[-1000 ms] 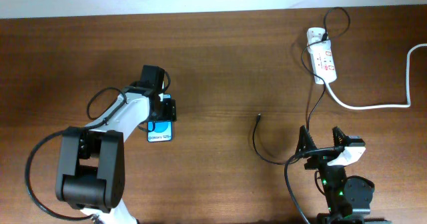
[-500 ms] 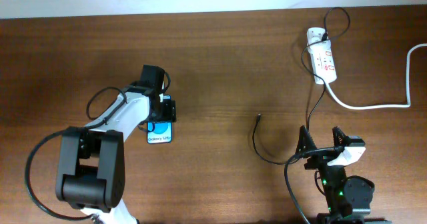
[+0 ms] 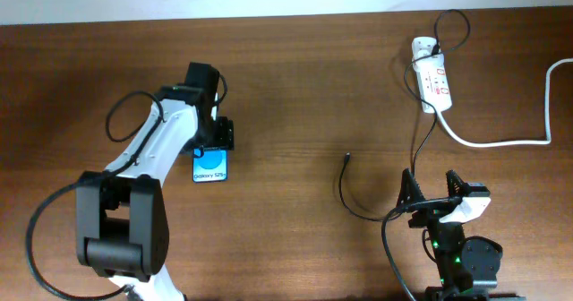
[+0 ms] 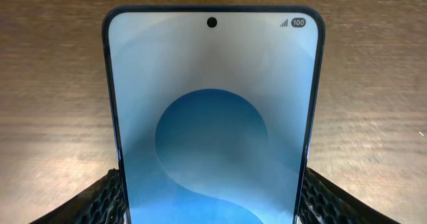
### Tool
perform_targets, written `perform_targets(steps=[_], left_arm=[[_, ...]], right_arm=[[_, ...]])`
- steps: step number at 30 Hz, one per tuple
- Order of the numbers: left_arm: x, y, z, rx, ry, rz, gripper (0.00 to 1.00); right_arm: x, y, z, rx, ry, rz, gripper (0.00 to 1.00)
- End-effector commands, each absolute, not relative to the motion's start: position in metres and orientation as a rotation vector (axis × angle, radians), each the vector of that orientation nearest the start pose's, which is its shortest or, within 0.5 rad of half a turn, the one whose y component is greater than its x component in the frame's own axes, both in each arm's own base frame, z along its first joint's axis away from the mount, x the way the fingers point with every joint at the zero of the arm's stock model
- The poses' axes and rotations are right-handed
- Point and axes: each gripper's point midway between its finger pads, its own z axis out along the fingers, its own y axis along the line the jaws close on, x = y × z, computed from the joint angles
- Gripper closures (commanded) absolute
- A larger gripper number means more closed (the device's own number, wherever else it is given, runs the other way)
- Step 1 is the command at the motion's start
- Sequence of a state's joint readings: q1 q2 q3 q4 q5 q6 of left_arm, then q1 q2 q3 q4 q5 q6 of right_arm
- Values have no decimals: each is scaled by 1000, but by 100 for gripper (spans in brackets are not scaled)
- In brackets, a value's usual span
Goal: Plug charger to phone and switch on socket
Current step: 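Lift the phone with the left gripper and tilt it upright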
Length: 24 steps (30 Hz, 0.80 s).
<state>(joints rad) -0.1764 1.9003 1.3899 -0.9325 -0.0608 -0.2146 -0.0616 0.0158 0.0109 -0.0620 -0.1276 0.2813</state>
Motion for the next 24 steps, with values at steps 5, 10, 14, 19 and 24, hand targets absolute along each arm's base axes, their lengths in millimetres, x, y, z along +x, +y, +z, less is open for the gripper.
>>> perform_targets(steps=[5,10,14,19,24], left_arm=[[387,-56,104,-78,2995,60,51],[380,-55,132,-61,3007,65,53],[373,-54,149,-62,2989,60,55],[355,-51,187,-59,2924,40,55],[336,-48,223,-61,2848,17,55]], right_arm=[[246,8,158,181,1636,275,2],[246,8,158,181,1636,275,2],[246,8,158,181,1636,275,2],[246,8,158,181,1636,275,2],[246,8,158,181,1636,275,2]])
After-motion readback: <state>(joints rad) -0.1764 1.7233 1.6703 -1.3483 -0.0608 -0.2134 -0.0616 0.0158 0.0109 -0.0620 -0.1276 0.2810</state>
